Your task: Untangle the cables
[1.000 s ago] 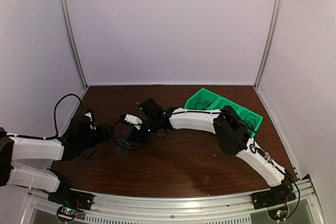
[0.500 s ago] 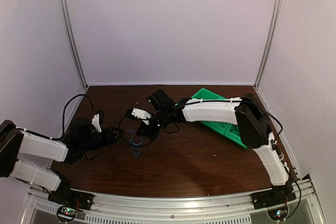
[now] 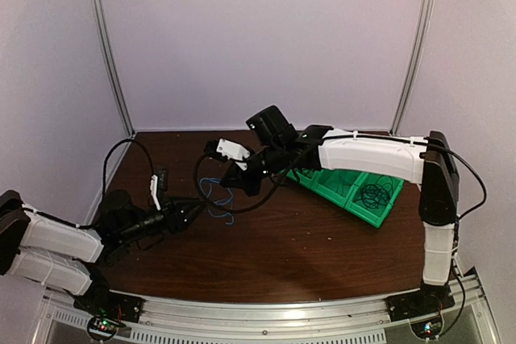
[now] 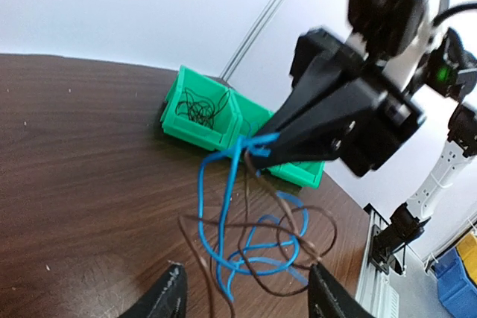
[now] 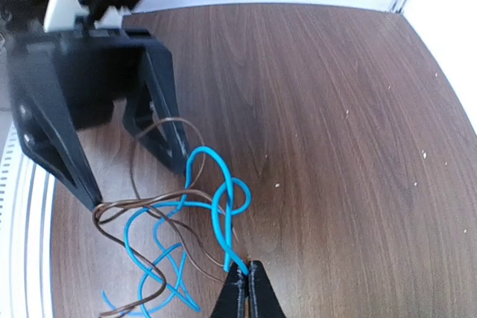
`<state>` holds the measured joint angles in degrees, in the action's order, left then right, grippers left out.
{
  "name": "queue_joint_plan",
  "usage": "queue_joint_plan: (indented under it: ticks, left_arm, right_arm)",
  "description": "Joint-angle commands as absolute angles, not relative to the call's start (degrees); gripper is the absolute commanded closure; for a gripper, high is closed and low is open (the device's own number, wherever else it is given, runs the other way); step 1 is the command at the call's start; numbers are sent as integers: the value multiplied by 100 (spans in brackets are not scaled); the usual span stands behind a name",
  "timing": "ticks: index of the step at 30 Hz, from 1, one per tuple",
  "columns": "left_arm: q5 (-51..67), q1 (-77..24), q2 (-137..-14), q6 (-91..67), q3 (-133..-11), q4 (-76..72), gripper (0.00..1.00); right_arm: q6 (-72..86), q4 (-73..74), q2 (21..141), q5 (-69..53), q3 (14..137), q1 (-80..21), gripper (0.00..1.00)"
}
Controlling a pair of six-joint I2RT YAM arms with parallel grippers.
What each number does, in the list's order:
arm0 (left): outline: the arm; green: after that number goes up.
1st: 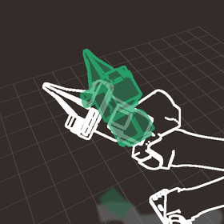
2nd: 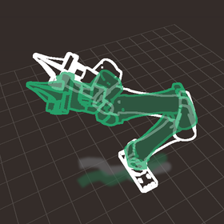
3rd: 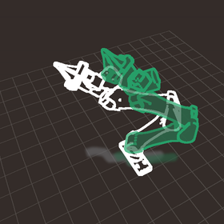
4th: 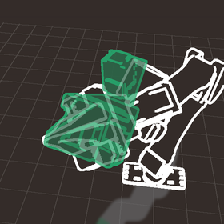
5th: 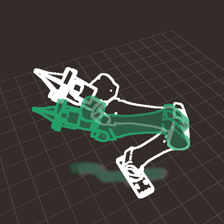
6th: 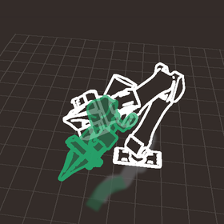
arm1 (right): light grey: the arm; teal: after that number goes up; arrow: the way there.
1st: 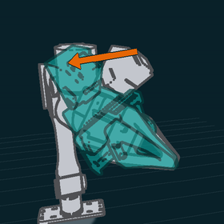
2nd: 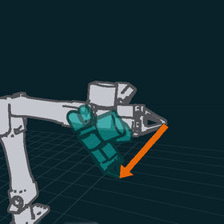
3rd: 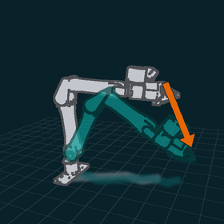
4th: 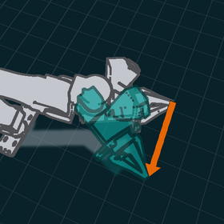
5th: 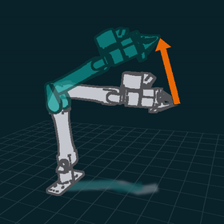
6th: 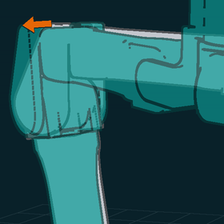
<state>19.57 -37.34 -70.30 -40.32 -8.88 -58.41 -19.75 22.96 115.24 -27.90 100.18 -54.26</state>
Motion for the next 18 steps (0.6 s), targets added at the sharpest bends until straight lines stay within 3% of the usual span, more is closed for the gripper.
queue_joint_plan:
  ticks: [1, 5, 8, 13, 18]
  left_arm:
    - [1134, -3912, -6293, -3790, -739, -5766, 44]
    - [203, -3922, -5306, -3839, -636, -4311, 53]
    - [-434, -3929, -4612, -3840, -520, -3421, 51]
    - [-271, -3928, -4507, -3900, -375, -3325, 50]
    - [-3, -3928, -5097, -3916, -532, -3453, 50]
  right_arm:
    - [-2149, 2401, 11251, -2447, 9477, -5437, 99]
    - [-2291, 2497, 11562, -2360, 9202, -5393, 99]
    - [-2384, 2692, 11882, -2368, 9141, -5379, 96]
    - [-2265, 2687, 12183, -2178, 9233, -5360, 63]
    - [-2189, 2730, 12430, -2151, 9545, -5349, 63]
